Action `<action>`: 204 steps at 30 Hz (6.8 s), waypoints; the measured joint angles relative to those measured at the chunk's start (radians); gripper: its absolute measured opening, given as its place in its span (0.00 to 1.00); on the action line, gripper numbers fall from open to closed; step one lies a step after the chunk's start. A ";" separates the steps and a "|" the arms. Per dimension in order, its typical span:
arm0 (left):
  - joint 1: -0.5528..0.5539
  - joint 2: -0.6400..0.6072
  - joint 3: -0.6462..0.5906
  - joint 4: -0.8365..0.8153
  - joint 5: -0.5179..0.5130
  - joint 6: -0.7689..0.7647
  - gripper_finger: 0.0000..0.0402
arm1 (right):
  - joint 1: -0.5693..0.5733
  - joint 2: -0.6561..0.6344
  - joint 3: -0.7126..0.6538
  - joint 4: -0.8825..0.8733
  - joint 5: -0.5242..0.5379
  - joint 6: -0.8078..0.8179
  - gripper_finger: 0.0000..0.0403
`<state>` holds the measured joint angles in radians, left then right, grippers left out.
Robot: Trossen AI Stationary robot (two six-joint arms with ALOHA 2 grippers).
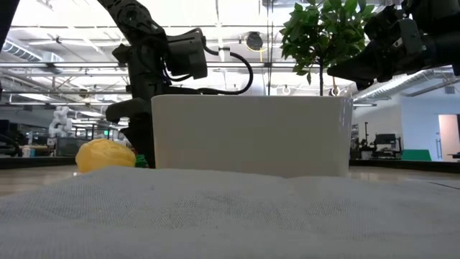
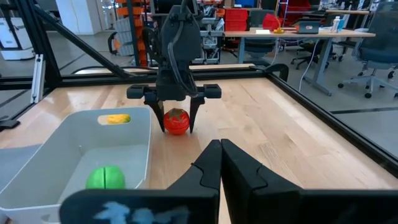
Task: Pick and placing Produce into tupperware
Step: Put the tomato into the bin
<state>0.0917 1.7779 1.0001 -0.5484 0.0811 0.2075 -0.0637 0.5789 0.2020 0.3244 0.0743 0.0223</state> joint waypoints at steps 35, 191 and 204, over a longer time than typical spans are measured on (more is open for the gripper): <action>0.024 -0.175 0.179 -0.273 -0.065 0.080 0.61 | -0.001 0.030 0.000 0.043 0.001 -0.008 0.00; -0.172 0.359 0.597 -0.208 0.100 0.643 0.71 | -0.001 0.050 0.000 0.090 0.002 -0.016 0.00; -0.178 0.351 0.648 -0.252 0.035 0.594 0.71 | -0.001 0.050 0.000 0.090 0.002 -0.016 0.00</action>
<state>-0.0859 2.1288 1.6478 -0.8001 0.1162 0.8018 -0.0645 0.6292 0.2020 0.4149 0.0761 0.0067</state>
